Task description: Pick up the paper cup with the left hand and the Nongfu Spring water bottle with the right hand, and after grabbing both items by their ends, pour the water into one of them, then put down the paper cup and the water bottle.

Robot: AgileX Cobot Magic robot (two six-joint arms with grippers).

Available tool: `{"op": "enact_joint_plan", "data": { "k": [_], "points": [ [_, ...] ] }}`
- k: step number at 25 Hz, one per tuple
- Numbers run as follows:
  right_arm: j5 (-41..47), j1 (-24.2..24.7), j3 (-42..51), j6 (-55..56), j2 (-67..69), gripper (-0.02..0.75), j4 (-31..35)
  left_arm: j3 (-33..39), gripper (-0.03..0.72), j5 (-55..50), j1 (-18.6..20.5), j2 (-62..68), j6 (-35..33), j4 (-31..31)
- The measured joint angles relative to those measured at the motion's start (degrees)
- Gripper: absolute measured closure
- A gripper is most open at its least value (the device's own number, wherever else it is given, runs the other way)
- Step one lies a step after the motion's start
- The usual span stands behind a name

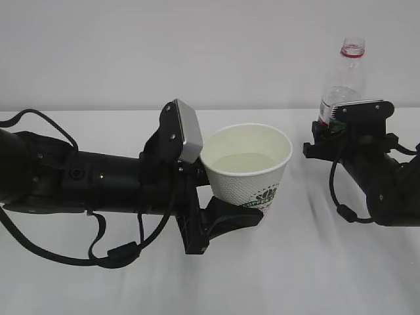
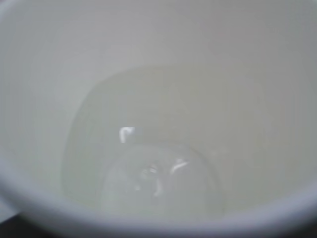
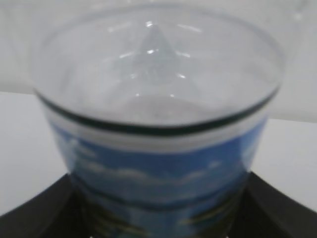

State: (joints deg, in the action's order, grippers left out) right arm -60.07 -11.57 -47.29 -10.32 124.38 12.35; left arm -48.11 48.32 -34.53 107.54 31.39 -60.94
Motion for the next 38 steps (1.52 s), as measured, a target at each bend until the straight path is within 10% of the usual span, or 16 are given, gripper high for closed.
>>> {"op": "enact_joint_plan", "data": {
  "k": [38],
  "points": [
    [-5.28,0.00,3.32,2.14,2.49,0.141,-0.78,0.00,0.179,0.00,0.00,0.00,0.00,0.13]
  ]
}}
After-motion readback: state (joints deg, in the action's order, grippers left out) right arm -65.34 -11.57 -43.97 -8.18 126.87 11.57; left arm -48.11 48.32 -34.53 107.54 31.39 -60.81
